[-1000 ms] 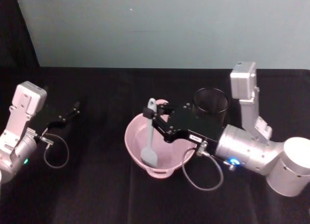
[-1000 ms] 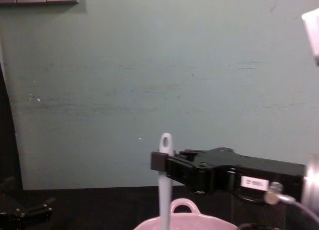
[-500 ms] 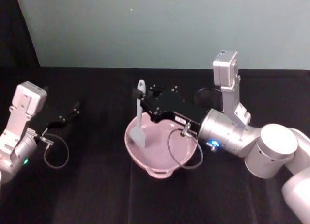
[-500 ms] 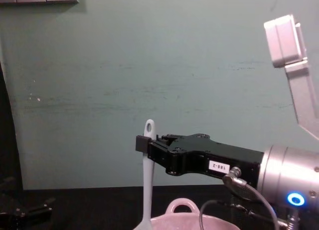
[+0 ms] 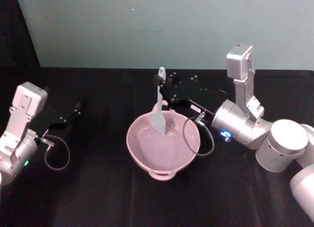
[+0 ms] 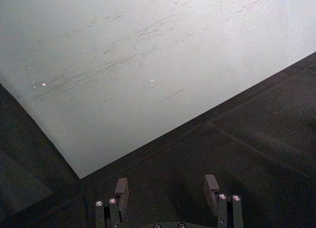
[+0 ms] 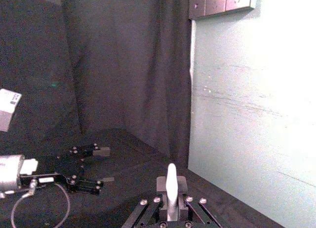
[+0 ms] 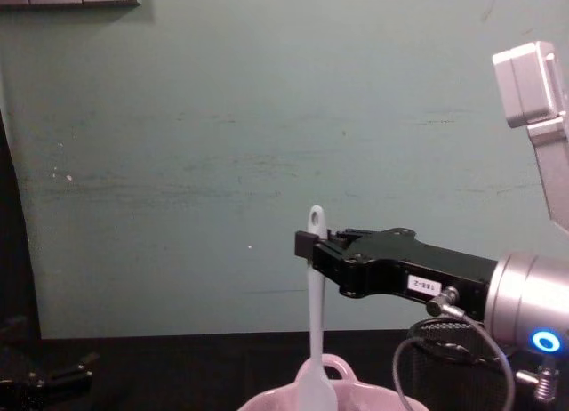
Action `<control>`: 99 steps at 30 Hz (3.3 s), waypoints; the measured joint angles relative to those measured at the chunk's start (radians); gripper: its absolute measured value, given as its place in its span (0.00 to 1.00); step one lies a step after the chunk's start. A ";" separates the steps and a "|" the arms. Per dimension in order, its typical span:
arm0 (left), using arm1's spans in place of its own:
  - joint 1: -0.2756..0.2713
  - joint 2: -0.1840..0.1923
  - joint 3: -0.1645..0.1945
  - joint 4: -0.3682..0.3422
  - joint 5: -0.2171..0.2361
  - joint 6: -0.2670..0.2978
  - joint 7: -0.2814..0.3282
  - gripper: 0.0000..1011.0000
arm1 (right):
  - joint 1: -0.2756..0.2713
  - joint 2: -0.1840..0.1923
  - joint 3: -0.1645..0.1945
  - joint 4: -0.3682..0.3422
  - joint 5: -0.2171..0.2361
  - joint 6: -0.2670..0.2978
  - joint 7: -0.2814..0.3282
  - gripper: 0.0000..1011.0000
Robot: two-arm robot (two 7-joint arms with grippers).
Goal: Use the one hand to pick up the spoon and stir the clear water in the bowl.
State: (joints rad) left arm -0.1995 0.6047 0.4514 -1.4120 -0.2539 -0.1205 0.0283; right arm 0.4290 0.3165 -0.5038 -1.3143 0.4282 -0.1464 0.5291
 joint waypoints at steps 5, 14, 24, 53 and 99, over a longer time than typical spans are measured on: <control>0.000 0.000 0.000 0.000 0.000 0.000 0.000 1.00 | -0.016 0.017 0.018 -0.021 -0.014 0.008 -0.005 0.12; 0.000 0.000 0.000 0.000 0.000 0.000 0.000 1.00 | -0.093 0.079 0.042 -0.151 -0.004 0.081 -0.002 0.12; 0.000 0.000 0.000 0.000 0.000 0.000 0.000 1.00 | -0.164 0.111 0.030 -0.266 0.045 0.137 0.015 0.12; 0.000 0.000 0.000 0.000 0.000 0.000 0.000 1.00 | -0.037 -0.011 -0.003 -0.057 -0.023 0.055 -0.026 0.12; 0.000 0.000 0.000 0.000 0.000 0.000 0.000 1.00 | -0.089 0.001 -0.028 -0.135 -0.007 0.094 -0.025 0.12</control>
State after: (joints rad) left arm -0.1995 0.6047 0.4514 -1.4120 -0.2539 -0.1205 0.0283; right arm 0.3402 0.3171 -0.5322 -1.4497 0.4216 -0.0520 0.5039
